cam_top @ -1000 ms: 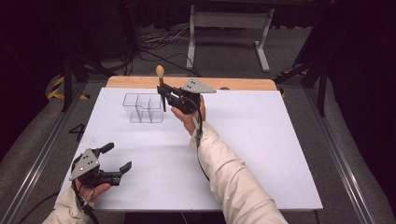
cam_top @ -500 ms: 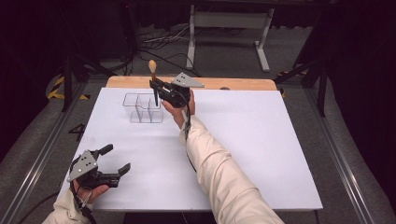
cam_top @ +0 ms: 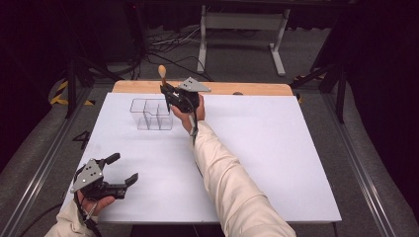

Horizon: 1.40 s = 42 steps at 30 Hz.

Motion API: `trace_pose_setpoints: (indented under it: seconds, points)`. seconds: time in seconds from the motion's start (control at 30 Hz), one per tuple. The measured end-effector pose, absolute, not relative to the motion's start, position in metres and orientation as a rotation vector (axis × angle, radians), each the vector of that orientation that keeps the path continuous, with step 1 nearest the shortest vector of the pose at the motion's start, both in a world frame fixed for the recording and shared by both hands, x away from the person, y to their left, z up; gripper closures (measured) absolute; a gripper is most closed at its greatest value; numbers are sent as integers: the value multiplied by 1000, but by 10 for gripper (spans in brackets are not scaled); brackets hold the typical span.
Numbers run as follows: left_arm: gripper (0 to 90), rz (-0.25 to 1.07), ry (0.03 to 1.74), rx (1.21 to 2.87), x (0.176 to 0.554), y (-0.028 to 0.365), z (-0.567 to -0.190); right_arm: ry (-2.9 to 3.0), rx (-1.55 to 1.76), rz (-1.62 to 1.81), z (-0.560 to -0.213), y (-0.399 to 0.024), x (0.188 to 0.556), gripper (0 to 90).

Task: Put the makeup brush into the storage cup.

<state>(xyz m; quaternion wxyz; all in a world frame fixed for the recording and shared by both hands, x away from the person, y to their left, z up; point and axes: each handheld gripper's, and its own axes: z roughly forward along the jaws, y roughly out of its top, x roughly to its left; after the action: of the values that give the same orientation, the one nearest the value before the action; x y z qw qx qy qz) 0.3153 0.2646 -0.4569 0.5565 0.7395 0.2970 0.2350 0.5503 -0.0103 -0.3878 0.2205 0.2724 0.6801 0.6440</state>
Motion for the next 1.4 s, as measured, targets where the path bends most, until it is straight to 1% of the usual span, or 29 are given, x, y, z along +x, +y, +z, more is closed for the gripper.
trace_pose_setpoints:
  seconds: [0.23,0.53,0.77,0.8,0.83,0.87,1.0,1.4]
  points:
    - [64,550,697,1748,316,265,-457,1910,740,1763,-389,-7,551,787]
    - [64,547,701,1744,316,264,-458,1956,778,1745,-399,-7,551,786]
    - [65,545,699,1746,316,263,-458,1968,780,1720,-399,-6,549,779]
    - [65,541,698,1749,316,263,-458,1964,785,1715,-399,-6,549,751]
    - [65,541,698,1749,316,263,-458,1956,792,1708,-399,-6,549,697]
    - [65,541,696,1750,317,264,-458,1956,792,1708,-399,-6,549,697]
    - [66,541,695,1750,317,264,-458,1952,788,1681,-395,-11,544,631]
    - [66,553,693,1750,317,262,-457,1914,710,1602,-365,-44,517,570]
